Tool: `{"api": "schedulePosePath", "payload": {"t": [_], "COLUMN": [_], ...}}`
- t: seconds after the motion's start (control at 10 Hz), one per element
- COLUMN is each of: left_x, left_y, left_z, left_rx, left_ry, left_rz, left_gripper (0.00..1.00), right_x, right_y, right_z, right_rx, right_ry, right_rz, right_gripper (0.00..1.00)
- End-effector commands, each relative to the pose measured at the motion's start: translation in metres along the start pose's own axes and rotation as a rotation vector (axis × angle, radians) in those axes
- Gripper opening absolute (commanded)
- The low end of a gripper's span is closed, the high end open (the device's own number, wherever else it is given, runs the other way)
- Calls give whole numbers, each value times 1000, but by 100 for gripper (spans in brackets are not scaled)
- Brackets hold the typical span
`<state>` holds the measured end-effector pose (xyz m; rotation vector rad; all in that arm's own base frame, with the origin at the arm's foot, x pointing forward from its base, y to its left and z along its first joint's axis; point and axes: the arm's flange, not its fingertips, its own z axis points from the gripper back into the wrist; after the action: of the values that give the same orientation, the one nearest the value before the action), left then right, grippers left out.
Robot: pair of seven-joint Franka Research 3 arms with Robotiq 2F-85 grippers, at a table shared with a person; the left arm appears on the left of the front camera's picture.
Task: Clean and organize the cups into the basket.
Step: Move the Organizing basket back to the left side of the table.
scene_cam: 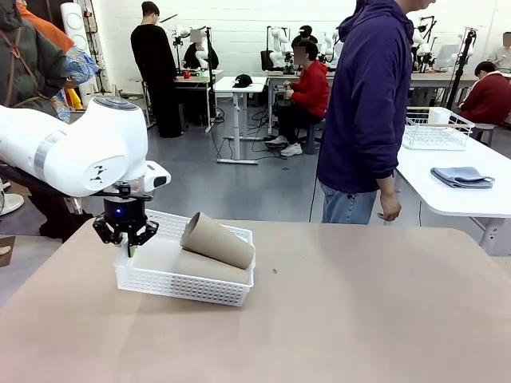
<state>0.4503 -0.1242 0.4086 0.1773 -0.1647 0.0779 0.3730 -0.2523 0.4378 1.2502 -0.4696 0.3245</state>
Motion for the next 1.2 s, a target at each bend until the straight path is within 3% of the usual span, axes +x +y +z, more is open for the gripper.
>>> {"api": "schedulePosePath", "payload": {"t": [0.0, 0.6, 0.8, 0.9, 1.1], "left_x": [-6, -7, -7, -9, -3], "left_y": [15, 58, 75, 79, 65], "left_z": [8, 3, 6, 6, -1], "left_rx": [0, -32, -60, -73, -11], "left_ry": [-48, -44, -49, -47, -10], "left_rz": [37, 129, 169, 174, 149], "left_gripper": [6, 6, 6, 6, 6], "right_x": [-6, -37, -40, -39, -39], "right_y": [-12, -43, -44, -45, -45], "right_z": [28, 83, 85, 77, 77], "right_rx": [7, -8, 11, -19, -19], "right_ry": [-3, 18, 41, -4, -4], "right_rz": [-112, -198, -191, -203, -203], "right_gripper": [100, 100, 100, 100, 100]}}
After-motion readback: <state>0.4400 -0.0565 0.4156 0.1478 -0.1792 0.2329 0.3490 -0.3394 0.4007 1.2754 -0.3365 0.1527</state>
